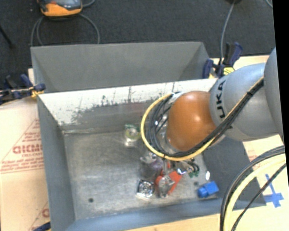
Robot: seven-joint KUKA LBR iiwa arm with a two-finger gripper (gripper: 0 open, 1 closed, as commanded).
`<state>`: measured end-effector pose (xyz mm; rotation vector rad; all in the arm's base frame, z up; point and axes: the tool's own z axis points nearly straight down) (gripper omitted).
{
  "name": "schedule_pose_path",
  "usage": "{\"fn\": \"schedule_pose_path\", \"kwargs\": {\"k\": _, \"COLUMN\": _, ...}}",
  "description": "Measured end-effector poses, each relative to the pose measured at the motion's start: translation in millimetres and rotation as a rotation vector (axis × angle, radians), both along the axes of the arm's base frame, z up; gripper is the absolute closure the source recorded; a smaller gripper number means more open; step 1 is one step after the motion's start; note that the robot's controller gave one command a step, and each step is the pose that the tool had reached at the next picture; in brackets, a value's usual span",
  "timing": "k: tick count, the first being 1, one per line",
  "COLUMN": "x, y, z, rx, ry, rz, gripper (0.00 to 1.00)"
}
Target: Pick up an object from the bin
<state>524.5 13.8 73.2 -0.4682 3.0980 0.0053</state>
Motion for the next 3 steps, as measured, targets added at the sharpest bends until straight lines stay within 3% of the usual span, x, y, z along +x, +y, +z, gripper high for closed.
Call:
{"fn": "schedule_pose_path", "kwargs": {"k": 1, "x": 2.9, "y": 1, "z": 3, "rx": 0.000, "ry": -0.010, "rz": -0.003, "gripper": 1.00}}
{"fn": "schedule_pose_path", "kwargs": {"k": 2, "x": 52.4, "y": -30, "z": 42, "rx": -0.007, "ry": -0.002, "rz": 0.026, "gripper": 1.00}}
{"fn": "schedule_pose_path", "kwargs": {"k": 3, "x": 57.1, "y": -19, "z": 169, "rx": -0.007, "ry": -0.006, "rz": 0.153, "gripper": 1.00}}
